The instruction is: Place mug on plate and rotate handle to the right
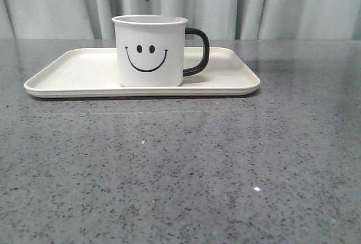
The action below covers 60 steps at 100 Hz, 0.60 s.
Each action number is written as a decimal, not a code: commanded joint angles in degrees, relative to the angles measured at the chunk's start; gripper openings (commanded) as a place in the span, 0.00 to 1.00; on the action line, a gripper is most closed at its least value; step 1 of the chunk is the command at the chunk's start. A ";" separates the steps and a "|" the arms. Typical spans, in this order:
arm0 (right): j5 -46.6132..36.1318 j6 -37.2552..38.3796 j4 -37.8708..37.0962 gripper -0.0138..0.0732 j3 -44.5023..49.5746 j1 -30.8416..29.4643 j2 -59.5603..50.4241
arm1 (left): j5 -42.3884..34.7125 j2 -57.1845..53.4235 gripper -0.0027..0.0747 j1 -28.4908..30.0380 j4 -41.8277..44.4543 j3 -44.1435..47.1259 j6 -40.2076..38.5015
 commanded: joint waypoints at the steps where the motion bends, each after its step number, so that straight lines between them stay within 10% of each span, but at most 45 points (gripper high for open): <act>1: -2.05 1.48 2.39 0.65 -1.85 -1.26 -6.83 | -3.61 -0.18 0.67 0.10 -0.80 -1.42 -0.09; 60: -4.77 14.61 1.94 0.65 6.67 -18.51 -26.95 | -3.64 -0.18 0.67 0.10 -0.80 -1.42 -0.09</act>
